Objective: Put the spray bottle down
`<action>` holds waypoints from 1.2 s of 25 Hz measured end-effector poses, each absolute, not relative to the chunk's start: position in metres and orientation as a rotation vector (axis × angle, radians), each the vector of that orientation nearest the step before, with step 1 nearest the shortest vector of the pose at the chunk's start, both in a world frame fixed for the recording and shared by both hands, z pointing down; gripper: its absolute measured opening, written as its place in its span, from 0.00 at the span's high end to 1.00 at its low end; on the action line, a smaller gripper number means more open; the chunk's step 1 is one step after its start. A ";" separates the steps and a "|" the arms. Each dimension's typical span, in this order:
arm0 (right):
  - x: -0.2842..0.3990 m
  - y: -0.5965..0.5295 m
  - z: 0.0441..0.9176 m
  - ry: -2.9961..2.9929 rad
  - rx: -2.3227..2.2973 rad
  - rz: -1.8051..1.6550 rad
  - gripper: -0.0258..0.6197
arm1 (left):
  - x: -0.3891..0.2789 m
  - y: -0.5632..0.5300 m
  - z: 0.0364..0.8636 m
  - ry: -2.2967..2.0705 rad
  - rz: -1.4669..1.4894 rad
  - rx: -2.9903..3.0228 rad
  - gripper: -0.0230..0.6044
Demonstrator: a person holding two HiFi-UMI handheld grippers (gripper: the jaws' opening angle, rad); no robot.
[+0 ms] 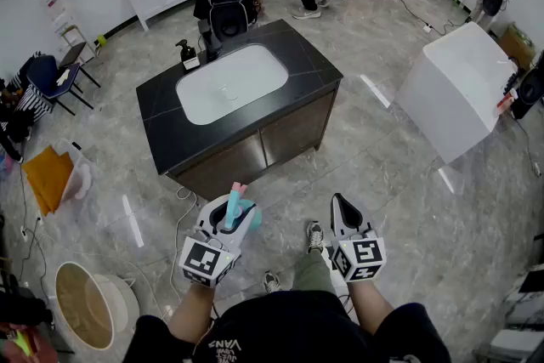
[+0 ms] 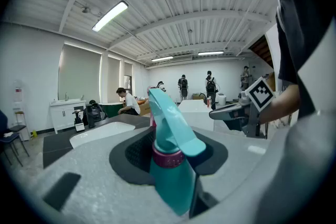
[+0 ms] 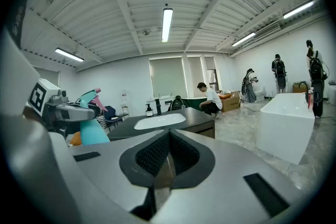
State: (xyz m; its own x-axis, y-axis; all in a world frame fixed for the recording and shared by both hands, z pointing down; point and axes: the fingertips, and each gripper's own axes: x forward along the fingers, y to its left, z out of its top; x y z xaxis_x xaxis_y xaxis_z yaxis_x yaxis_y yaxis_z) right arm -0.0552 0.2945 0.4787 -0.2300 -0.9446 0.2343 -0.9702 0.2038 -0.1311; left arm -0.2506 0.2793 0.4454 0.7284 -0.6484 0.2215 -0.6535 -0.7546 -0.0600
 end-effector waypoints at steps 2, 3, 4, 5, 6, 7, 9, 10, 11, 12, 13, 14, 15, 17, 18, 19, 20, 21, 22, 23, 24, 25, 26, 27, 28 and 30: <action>-0.050 0.289 0.477 -2.356 1.892 0.393 0.96 | -0.246 0.272 0.443 -1.101 0.360 2.892 0.71; -0.048 0.285 0.476 -2.358 1.898 0.396 0.96 | -0.244 0.268 0.443 -1.101 0.359 2.889 0.71; -0.045 0.280 0.475 -2.361 1.905 0.398 0.96 | -0.242 0.264 0.444 -1.095 0.358 2.887 0.71; -0.043 0.276 0.474 -2.364 1.913 0.399 0.96 | -0.239 0.259 0.445 -1.089 0.357 2.886 0.71; -0.039 0.271 0.474 -2.366 1.921 0.400 0.96 | -0.237 0.254 0.447 -1.083 0.356 2.886 0.71; -0.036 0.266 0.474 -2.366 1.928 0.402 0.96 | -0.234 0.249 0.447 -1.078 0.355 2.885 0.71; -0.029 0.256 0.475 -2.365 1.936 0.410 0.96 | -0.227 0.239 0.448 -1.070 0.352 2.888 0.71; -0.026 0.251 0.475 -2.363 1.939 0.413 0.96 | -0.223 0.234 0.447 -1.068 0.352 2.890 0.71; -0.022 0.245 0.475 -2.359 1.941 0.415 0.96 | -0.220 0.228 0.447 -1.066 0.352 2.891 0.71; -0.019 0.239 0.475 -2.357 1.942 0.416 0.96 | -0.216 0.222 0.447 -1.066 0.353 2.893 0.71; -0.015 0.233 0.475 -2.356 1.943 0.416 0.96 | -0.214 0.216 0.446 -1.068 0.356 2.895 0.71; -0.012 0.227 0.474 -2.358 1.944 0.415 0.96 | -0.211 0.209 0.445 -1.073 0.360 2.897 0.71; -0.009 0.221 0.473 -2.360 1.944 0.413 0.96 | -0.208 0.202 0.445 -1.076 0.362 2.897 0.71; -0.002 0.207 0.470 -2.365 1.940 0.411 0.96 | -0.201 0.189 0.444 -1.074 0.363 2.900 0.71; 0.002 0.200 0.469 -2.369 1.935 0.411 0.96 | -0.197 0.182 0.443 -1.076 0.364 2.903 0.71; 0.006 0.192 0.469 -2.373 1.929 0.413 0.96 | -0.193 0.174 0.442 -1.080 0.366 2.903 0.71; 0.010 0.185 0.468 -2.378 1.921 0.415 0.96 | -0.188 0.167 0.441 -1.088 0.366 2.898 0.71; 0.014 0.177 0.469 -2.383 1.912 0.417 0.96 | -0.184 0.158 0.438 -1.100 0.364 2.891 0.71; 0.018 0.170 0.469 -2.389 1.904 0.417 0.96 | -0.179 0.150 0.437 -1.113 0.363 2.885 0.71; 0.023 0.162 0.469 -2.395 1.895 0.416 0.96 | -0.175 0.142 0.437 -1.121 0.362 2.884 0.71; 0.027 0.153 0.469 -2.402 1.887 0.413 0.96 | -0.170 0.135 0.439 -1.124 0.361 2.887 0.71; 0.032 0.145 0.469 -2.408 1.879 0.410 0.96 | -0.165 0.128 0.441 -1.125 0.360 2.889 0.71; 0.037 0.137 0.469 -2.415 1.869 0.408 0.96 | -0.160 0.121 0.442 -1.129 0.359 2.889 0.71; 0.041 0.129 0.469 -2.423 1.858 0.406 0.96 | -0.154 0.114 0.442 -1.134 0.357 2.886 0.71; 0.046 0.121 0.468 -2.431 1.845 0.405 0.96 | -0.148 0.107 0.441 -1.141 0.354 2.883 0.71; 0.054 0.106 0.467 -2.450 1.814 0.400 0.95 | -0.137 0.094 0.440 -1.162 0.349 2.870 0.71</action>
